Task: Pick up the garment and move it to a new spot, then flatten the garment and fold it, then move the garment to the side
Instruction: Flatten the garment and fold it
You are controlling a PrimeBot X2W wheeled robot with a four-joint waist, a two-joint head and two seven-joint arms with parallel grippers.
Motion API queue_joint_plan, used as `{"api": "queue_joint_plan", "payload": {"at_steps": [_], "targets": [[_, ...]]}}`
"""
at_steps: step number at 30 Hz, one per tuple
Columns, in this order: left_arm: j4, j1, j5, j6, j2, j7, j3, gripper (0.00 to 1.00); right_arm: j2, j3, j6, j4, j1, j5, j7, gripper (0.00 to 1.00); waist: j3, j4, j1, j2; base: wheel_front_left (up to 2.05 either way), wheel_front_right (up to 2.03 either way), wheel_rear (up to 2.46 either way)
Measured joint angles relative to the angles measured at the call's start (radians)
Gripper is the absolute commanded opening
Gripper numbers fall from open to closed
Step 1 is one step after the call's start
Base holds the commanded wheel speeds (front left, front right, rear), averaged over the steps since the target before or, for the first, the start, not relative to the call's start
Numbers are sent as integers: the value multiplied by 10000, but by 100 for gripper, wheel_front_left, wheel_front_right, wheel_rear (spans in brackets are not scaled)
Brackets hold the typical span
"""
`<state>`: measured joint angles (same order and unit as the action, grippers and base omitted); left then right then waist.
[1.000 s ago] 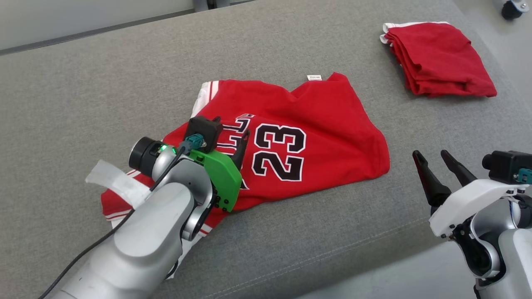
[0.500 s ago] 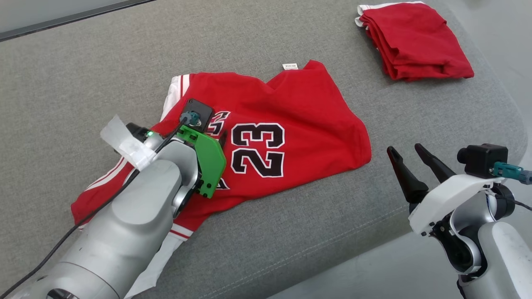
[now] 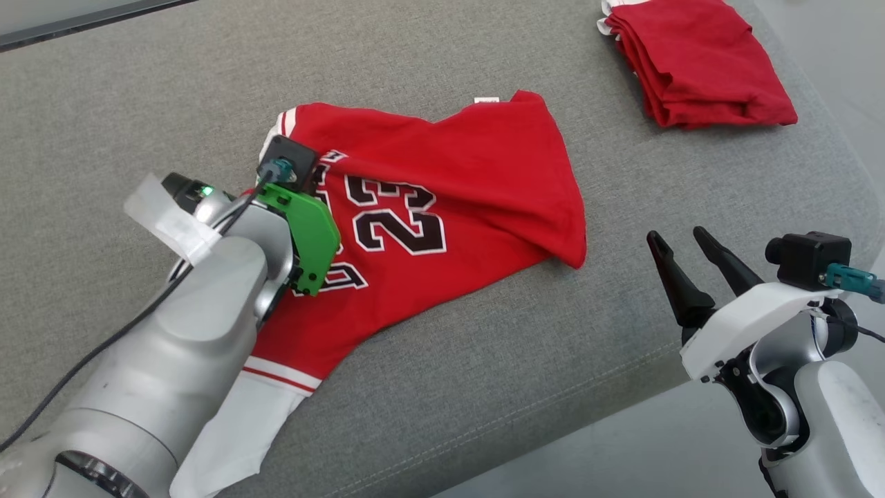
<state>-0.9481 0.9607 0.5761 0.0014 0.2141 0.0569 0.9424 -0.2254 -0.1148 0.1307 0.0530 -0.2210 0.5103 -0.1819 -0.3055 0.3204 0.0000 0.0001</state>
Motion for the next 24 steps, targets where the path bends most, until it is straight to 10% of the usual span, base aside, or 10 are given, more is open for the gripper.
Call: {"api": "queue_joint_plan", "payload": {"at_steps": [18, 19, 22, 24], "targets": [[-644, 1719, 644, -372, 2178, -399, -1072, 0, 362, -805, 0, 585, -819, 113, 389, 100, -735, 156, 0, 0, 0, 0, 0], [-639, 1717, 754, -372, 2182, -449, -1166, 8, 401, -924, 0, 662, -887, 163, 441, 100, -756, 155, 0, -1, 0, 0, 0], [-570, 1715, 968, -372, 2144, -573, -1319, 100, 499, -1110, 0, 784, -979, 257, 546, 100, -768, 107, 1, -1, 0, 0, 0], [-431, 1686, 1156, -372, 2075, -708, -1457, 100, 566, -1294, 0, 936, -1044, 376, 631, 100, -751, 12, 0, 0, 0, 0, 0]]}}
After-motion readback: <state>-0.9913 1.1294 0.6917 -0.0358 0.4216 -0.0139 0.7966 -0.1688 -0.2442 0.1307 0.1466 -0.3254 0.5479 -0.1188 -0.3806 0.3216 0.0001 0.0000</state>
